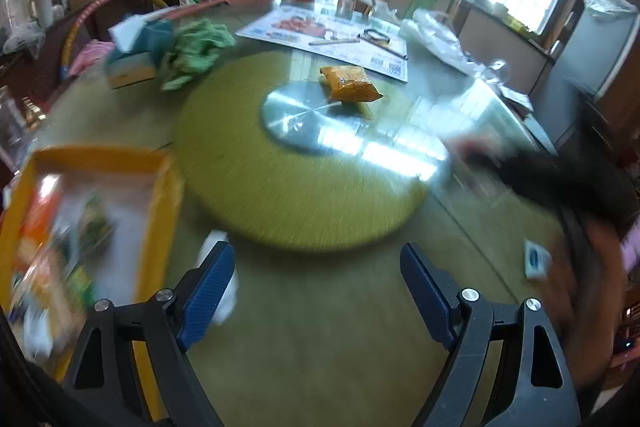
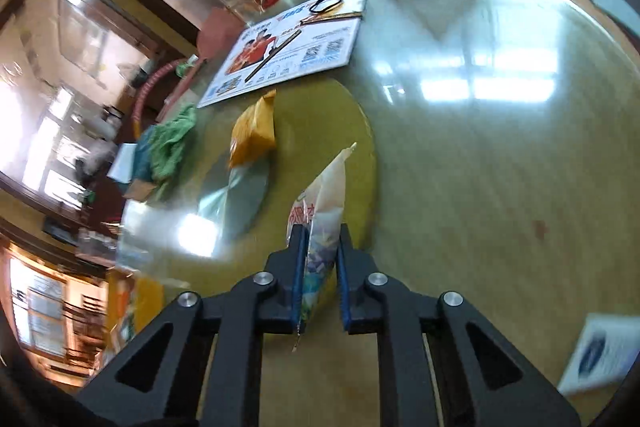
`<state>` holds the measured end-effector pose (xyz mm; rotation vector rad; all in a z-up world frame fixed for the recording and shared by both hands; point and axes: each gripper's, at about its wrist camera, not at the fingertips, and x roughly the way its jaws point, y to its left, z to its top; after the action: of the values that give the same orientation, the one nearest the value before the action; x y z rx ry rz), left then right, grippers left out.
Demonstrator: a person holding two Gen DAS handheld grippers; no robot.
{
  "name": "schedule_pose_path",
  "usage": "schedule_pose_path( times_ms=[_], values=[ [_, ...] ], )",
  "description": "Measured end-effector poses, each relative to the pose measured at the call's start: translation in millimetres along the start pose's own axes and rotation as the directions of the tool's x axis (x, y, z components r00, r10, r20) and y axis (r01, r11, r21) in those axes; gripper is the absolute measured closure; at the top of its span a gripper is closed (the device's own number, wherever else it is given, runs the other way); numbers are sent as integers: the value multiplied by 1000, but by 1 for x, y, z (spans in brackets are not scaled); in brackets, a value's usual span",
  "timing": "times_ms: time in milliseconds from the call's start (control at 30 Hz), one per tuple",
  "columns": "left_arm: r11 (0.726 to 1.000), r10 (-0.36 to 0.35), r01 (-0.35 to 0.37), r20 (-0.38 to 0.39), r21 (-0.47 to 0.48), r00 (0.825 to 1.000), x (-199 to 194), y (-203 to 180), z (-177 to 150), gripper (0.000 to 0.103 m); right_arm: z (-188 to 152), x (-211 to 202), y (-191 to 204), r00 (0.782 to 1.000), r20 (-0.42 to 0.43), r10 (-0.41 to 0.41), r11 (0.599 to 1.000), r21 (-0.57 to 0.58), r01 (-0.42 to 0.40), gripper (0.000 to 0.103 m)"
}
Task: Organize snacks
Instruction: 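Grasp the yellow cracker pack on the mat with the left tool, then carry the yellow cracker pack and white-blue bag over the yellow tray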
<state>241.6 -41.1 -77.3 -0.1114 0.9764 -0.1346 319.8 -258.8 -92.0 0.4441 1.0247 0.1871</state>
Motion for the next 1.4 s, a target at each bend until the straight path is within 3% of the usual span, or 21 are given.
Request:
schedule_pose_path(
  times_ms=[167,233,367,533,600,700,767,833,1000,1100,1267,1400],
  values=[
    [996,-37,30,-85,-82,996,66,-4,60,18,-22,-23,-28,999,48,22,1000,7,-23,88],
    [995,12,-20,-81,-97,997,81,-11,73,18,-27,-21,-30,997,37,75,997,12,-75,88],
    [995,39,-46,-84,-83,996,115,-31,103,18,-29,-27,-21,995,96,-17,998,-51,22,88],
    [986,156,-156,-20,-55,988,137,-46,135,18,-27,-19,-37,998,68,-2,1000,-26,3,88],
    [973,229,-229,-1,-12,973,146,-53,144,18,-27,-22,-41,997,77,-10,1000,-21,11,88],
    [968,250,-250,-34,12,968,164,-56,149,26,-28,-25,-43,997,81,-12,1000,-20,13,88],
    [968,251,-251,-48,0,967,169,-54,148,54,-28,-25,-45,997,80,-10,1000,-20,12,88],
    [973,229,-230,-46,-25,972,169,-54,147,55,-28,-25,-46,997,79,-6,1000,-18,7,88],
    [975,221,-221,-34,12,975,153,-57,122,56,-27,-23,-46,997,74,16,1000,-25,-14,88],
    [983,181,-181,-41,13,983,126,-56,77,56,-30,-24,-39,997,79,7,998,-60,-2,88],
    [972,199,-196,-14,130,980,71,-67,-11,56,-37,-34,-12,993,121,7,986,-165,13,88],
    [989,113,-109,-34,103,993,29,-53,-67,56,-49,-38,13,992,122,30,967,-254,2,88]
  ],
)
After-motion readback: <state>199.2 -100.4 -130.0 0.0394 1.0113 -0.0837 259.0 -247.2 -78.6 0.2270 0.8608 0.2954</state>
